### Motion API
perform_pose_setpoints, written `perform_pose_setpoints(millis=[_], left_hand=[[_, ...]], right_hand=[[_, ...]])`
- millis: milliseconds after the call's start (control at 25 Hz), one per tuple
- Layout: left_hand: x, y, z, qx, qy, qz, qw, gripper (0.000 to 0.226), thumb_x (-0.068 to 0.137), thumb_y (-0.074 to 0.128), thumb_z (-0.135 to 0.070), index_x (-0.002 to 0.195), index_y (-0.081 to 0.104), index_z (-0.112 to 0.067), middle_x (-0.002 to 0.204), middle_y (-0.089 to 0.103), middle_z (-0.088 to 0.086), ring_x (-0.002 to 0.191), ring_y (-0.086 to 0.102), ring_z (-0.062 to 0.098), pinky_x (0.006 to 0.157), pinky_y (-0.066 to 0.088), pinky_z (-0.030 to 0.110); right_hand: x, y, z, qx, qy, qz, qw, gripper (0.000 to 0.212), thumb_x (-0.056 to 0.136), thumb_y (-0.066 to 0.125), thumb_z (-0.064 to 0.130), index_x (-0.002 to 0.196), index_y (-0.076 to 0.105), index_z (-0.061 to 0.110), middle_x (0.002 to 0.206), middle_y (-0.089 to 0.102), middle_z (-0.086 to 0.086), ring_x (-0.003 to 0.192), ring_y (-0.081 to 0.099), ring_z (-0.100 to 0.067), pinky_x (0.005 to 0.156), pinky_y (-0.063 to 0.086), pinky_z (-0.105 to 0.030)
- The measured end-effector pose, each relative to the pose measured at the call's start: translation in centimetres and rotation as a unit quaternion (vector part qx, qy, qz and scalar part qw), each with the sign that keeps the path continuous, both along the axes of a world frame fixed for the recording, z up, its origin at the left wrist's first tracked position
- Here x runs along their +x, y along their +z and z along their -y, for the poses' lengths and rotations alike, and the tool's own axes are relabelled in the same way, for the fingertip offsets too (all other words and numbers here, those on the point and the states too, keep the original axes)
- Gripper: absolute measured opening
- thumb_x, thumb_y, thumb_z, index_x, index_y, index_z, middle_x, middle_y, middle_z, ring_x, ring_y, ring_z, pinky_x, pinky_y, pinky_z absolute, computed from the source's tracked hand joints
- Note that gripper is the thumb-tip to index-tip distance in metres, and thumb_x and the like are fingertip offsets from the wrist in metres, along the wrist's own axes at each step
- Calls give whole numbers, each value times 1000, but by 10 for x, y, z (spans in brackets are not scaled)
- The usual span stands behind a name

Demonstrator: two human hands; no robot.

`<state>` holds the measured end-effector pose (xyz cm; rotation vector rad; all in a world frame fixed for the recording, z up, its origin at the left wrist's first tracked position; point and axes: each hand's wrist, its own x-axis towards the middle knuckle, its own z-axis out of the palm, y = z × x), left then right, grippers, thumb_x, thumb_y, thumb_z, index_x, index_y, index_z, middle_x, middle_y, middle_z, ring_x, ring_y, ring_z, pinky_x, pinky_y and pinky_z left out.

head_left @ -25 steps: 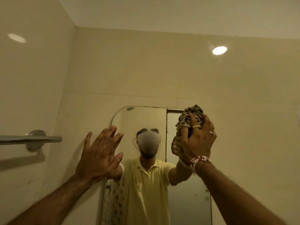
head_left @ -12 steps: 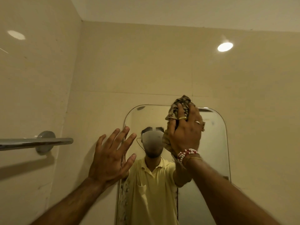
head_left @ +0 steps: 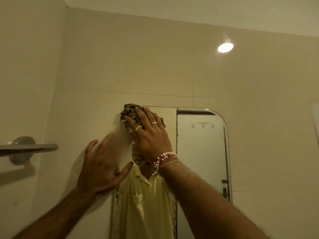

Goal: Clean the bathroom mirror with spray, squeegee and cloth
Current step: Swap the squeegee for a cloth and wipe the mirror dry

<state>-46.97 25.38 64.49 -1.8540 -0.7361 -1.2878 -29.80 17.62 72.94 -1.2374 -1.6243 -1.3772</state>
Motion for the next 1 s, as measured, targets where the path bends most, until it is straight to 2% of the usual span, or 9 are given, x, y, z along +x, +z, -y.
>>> perform_pose_setpoints(millis=[120,360,480,560,640,720,840,920,1000], left_hand=[[-2,1,3,8,2,0,1000,79,92,43,-67,162,35,-32,170,32,4,150,39,33,114,27,60],[0,-1,7,13,3,3,1000,80,91,39,-68,162,35,-30,170,31,6,150,38,35,115,25,61],[3,0,12,9,-6,11,1000,80,91,38,-67,160,40,-25,168,34,9,149,39,37,114,25,62],[2,0,13,8,-17,11,1000,80,94,33,-69,159,41,-24,167,35,10,148,39,38,114,26,62],[1,2,15,6,-24,13,1000,78,96,29,-68,159,41,-23,167,36,11,148,40,38,114,26,62],[3,4,15,9,-30,18,999,72,97,33,-59,157,44,-21,165,39,11,147,42,38,113,28,63],[4,5,16,8,-67,42,997,67,93,39,-43,153,47,-13,159,48,13,141,48,37,110,31,61],[3,9,18,9,-109,67,992,65,94,37,-38,152,46,-10,148,56,18,130,55,38,107,33,58],[3,14,22,-5,-167,97,981,63,96,33,-35,151,46,-10,143,59,16,122,57,34,107,32,47]], right_hand=[[50,-14,29,19,-14,-23,999,56,96,42,44,149,44,27,161,33,-11,150,26,-35,122,19,-52],[168,-41,80,112,5,-241,964,48,98,45,28,145,51,21,158,36,-13,145,33,-37,112,35,-61],[165,-42,77,137,22,-329,934,49,98,42,30,146,50,21,159,34,-11,146,32,-34,113,36,-59],[151,-40,70,141,16,-365,920,52,100,39,39,149,45,22,161,30,-9,147,29,-32,115,33,-58],[138,-37,63,138,-6,-361,922,60,98,38,51,151,39,23,161,27,-10,148,25,-32,118,28,-57],[127,-31,58,129,-27,-343,930,65,97,38,55,153,35,22,162,24,-13,149,21,-34,120,24,-57],[106,-20,48,107,-21,-310,945,65,97,41,50,155,32,21,163,22,-14,151,17,-36,122,18,-56],[90,-13,41,94,-10,-275,957,63,98,43,45,155,32,21,164,21,-15,152,15,-35,124,13,-55],[70,-6,33,79,5,-229,970,61,100,46,43,156,32,22,165,21,-14,153,13,-34,125,8,-52]])
